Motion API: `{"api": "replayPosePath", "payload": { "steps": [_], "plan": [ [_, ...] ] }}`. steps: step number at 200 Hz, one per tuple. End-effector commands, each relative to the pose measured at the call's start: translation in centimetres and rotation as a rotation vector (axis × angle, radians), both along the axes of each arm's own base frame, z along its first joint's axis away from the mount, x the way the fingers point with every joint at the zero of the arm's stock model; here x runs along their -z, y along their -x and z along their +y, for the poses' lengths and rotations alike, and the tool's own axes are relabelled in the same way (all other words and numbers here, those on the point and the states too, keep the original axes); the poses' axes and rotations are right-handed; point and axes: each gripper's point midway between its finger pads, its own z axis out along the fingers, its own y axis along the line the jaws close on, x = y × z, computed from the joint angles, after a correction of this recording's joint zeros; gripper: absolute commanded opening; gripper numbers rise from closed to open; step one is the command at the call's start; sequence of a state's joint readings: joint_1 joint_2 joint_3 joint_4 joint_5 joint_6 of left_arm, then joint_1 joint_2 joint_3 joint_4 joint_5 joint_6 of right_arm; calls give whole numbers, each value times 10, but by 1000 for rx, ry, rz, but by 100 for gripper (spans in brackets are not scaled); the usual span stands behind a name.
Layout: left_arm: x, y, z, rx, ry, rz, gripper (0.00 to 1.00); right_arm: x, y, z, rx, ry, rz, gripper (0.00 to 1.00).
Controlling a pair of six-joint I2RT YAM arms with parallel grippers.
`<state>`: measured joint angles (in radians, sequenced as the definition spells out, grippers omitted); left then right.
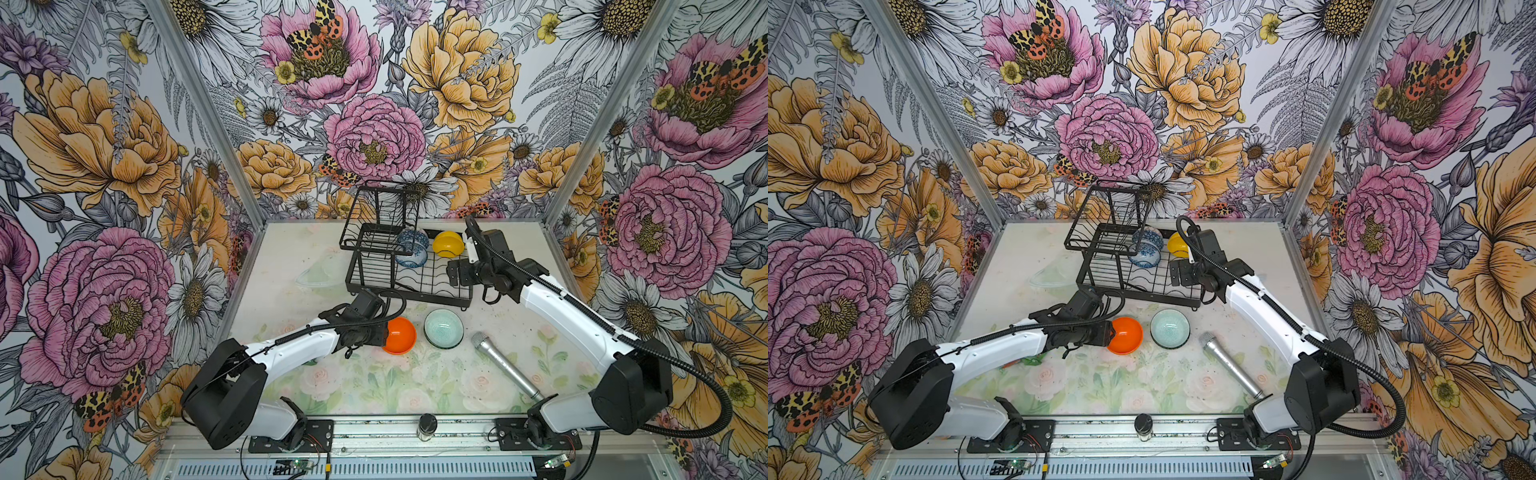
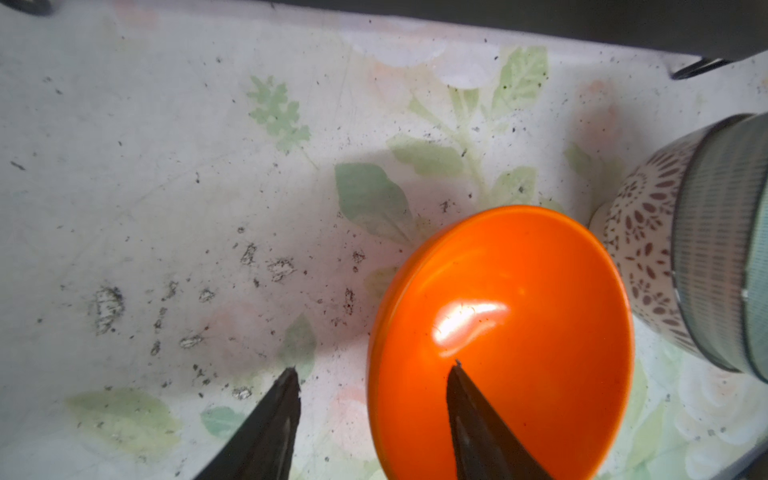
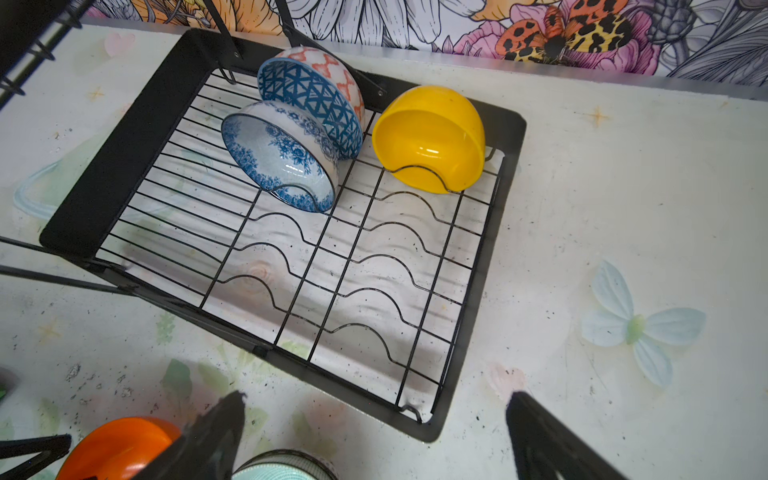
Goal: Load the bowls into the dish rack
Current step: 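Close the left gripper on the orange bowl rim and lift it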
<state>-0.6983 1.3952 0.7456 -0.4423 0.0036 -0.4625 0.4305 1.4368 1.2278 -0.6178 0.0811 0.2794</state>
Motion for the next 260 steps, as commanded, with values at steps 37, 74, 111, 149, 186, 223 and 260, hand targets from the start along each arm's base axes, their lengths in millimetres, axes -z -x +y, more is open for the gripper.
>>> {"api": "replayPosePath", "payload": {
  "steps": [37,74,111,149,186,223,260],
  "plan": [
    [5,-5,-9,15,3,0,47,4,-5,2,0,3,10,99],
    [6,-9,-12,13,1,1,34,4,-6,3,-4,5,10,99],
    [8,-10,-12,11,-2,5,14,4,-6,1,-2,10,7,100],
    [5,-11,-6,-2,-12,-1,0,3,-3,-1,-3,14,2,99],
    [-15,-14,1,-10,-13,-50,0,1,-4,-1,-6,19,-4,99],
    [-49,-19,4,-14,21,-146,0,-8,0,0,-12,-3,-20,100],
    [-93,-30,10,-39,50,-279,0,-20,7,3,-26,-39,-41,100]
  ]
}}
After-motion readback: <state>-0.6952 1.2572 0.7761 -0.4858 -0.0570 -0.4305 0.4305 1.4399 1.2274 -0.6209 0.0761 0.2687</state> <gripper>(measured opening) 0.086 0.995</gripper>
